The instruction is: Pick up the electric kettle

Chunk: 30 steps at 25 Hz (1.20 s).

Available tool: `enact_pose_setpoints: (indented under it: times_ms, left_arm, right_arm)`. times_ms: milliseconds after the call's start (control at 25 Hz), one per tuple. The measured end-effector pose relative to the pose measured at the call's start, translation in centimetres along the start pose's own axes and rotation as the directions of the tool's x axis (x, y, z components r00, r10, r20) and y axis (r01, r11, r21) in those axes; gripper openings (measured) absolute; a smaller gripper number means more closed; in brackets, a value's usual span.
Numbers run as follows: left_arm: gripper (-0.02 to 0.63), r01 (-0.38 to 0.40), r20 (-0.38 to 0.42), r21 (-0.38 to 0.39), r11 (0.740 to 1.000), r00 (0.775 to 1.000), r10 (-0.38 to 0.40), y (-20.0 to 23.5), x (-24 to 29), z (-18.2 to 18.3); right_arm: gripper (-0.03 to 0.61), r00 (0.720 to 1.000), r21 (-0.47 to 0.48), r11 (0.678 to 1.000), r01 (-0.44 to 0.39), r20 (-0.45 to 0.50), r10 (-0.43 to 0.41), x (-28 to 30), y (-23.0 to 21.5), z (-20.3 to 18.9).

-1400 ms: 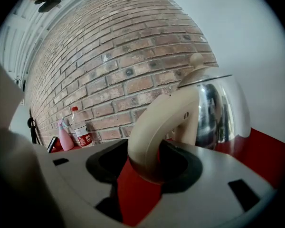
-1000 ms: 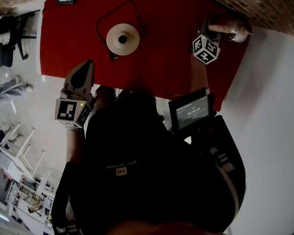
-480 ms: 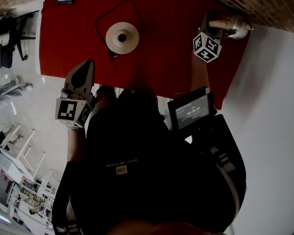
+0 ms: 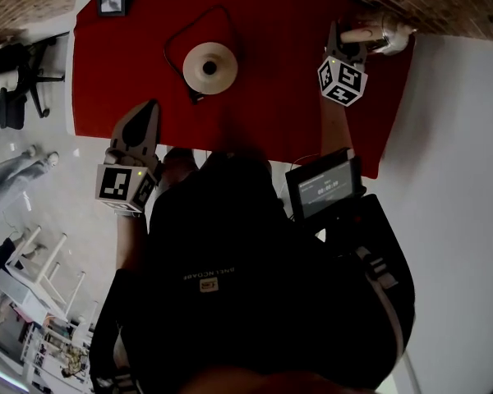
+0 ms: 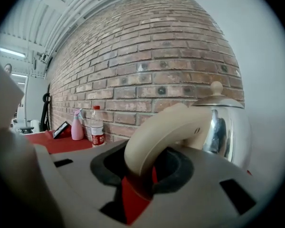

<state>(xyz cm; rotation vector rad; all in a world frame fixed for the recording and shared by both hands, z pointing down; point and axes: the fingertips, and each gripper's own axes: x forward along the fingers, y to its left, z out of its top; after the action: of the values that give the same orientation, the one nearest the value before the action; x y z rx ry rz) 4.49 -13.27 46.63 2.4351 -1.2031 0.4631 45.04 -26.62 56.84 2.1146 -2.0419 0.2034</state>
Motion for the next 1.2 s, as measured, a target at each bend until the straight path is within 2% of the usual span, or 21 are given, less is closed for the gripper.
enact_pose_setpoints:
  times_ms: [280, 400, 680, 960, 1200]
  left_arm:
    - [0.006, 0.037, 0.049, 0.013, 0.999, 0.998, -0.037, 1.5, -1.1, 1.1]
    - [0.006, 0.053, 0.070, 0.008, 0.999, 0.996, -0.054, 3.1, -2.7, 1.2]
    - [0.006, 0.057, 0.115, 0.003, 0.998, 0.992, -0.057, 5.4, -4.5, 1.3]
    - [0.006, 0.054, 0.176, 0.013, 0.998, 0.983, -0.056, 8.6, -8.2, 1.6]
    - [0.006, 0.040, 0.215, 0.002, 0.999, 0.976, -0.039, 11.3, -11.1, 2.1]
  right_arm:
    - [0.123, 0.999, -0.042, 0.998, -0.039, 0.031, 0.040, -1.6, 3.3, 3.5]
    - [0.123, 0.998, -0.074, 0.996, -0.058, 0.030, 0.060, -2.7, 6.0, 5.0]
    - [0.121, 0.991, -0.095, 0.989, -0.116, 0.051, 0.121, -3.9, 10.0, 8.0]
    - [0.121, 0.979, -0.124, 0.976, -0.180, 0.070, 0.189, -5.8, 16.2, 11.4]
    - [0.121, 0.956, -0.139, 0.953, -0.271, 0.077, 0.283, -7.2, 22.6, 14.0]
